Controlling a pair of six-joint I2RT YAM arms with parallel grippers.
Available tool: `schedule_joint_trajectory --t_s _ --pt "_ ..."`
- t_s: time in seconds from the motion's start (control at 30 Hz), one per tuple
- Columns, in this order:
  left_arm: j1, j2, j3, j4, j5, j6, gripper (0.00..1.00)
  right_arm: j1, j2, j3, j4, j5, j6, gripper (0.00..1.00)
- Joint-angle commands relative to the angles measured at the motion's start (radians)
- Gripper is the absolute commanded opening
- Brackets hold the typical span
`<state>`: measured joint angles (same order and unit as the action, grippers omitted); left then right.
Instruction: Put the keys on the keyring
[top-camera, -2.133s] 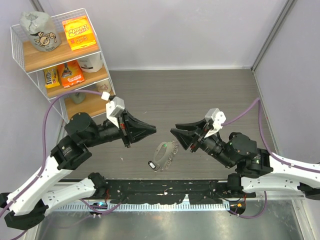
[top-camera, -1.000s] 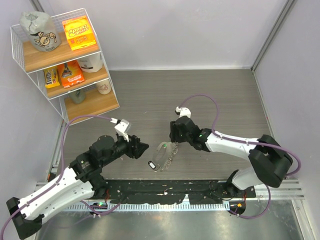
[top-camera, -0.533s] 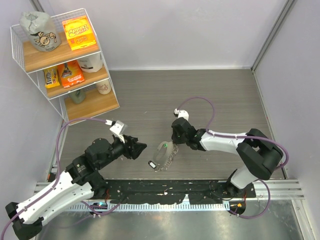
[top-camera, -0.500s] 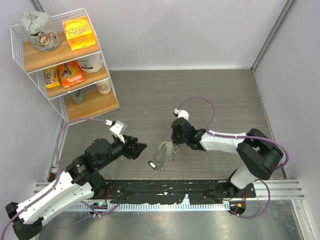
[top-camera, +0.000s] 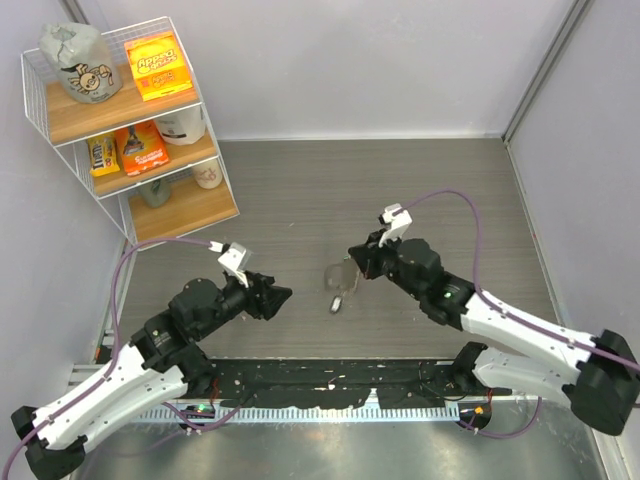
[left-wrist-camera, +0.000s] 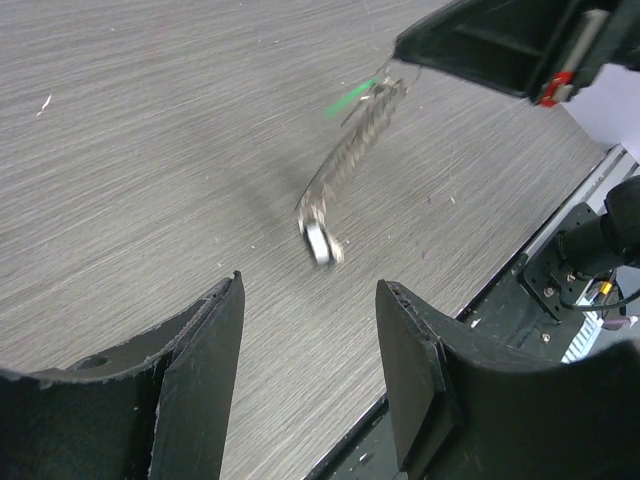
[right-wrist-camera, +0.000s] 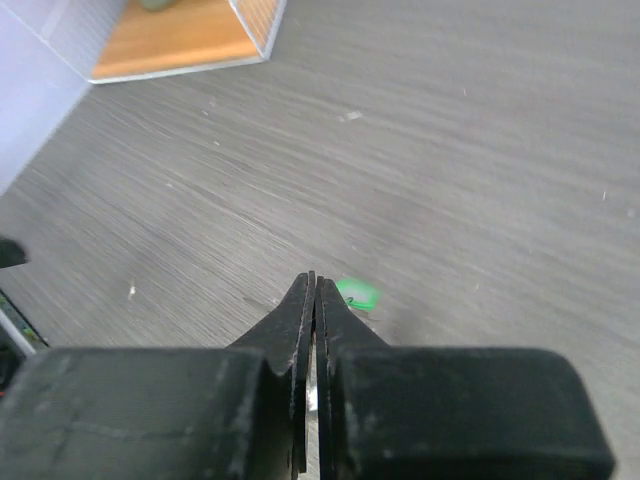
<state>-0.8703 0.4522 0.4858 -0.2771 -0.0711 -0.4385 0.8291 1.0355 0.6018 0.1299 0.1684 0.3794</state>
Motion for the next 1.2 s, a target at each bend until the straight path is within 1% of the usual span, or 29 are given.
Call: schedule_joint_trajectory --t_s 0.0,0.13,0.17,0.2,0.27,0.37,0.53,0.6,0.83,1.07,1.17 --pt "-0.001 -0.017 0.019 0.055 0.011 -0.003 0.61 0.001 -0.126 -0.033 0.115 -0.058 -0.146 0.05" --pt "-0.001 -0.032 0.03 0.088 0.06 -0.011 0.61 0.001 -0.218 -0.043 0.166 -0.153 -0.21 0.05" --pt "-0.001 -0.04 0.028 0.099 0.068 -0.012 0.6 0.001 -0.239 -0.043 0.175 -0.217 -0.23 0.05" --pt "-0.001 -0.044 0.03 0.111 0.106 -0.016 0.61 0.001 -0.252 -0.039 0.18 -0.231 -0.237 0.05" --pt "-0.001 -0.059 0.036 0.133 0.135 -0.023 0.61 0.001 -0.281 -0.042 0.206 -0.291 -0.261 0.05" --pt "-0.001 -0.081 0.036 0.185 0.195 -0.034 0.61 0.001 -0.317 -0.04 0.238 -0.406 -0.29 0.05" --pt "-0.001 -0.102 0.034 0.271 0.31 -0.06 0.61 0.001 -0.336 -0.019 0.264 -0.582 -0.293 0.05" --pt "-0.001 -0.109 0.025 0.331 0.347 -0.074 0.62 0.001 -0.341 -0.014 0.284 -0.644 -0.275 0.05" --pt "-0.001 -0.109 -0.001 0.455 0.444 -0.095 0.63 0.001 -0.359 -0.007 0.341 -0.762 -0.215 0.05" --pt "-0.001 -0.076 0.0 0.539 0.484 -0.104 0.63 0.002 -0.387 0.001 0.37 -0.829 -0.191 0.05" --pt "-0.001 -0.061 -0.001 0.588 0.51 -0.126 0.63 0.002 -0.394 0.006 0.392 -0.881 -0.178 0.05"
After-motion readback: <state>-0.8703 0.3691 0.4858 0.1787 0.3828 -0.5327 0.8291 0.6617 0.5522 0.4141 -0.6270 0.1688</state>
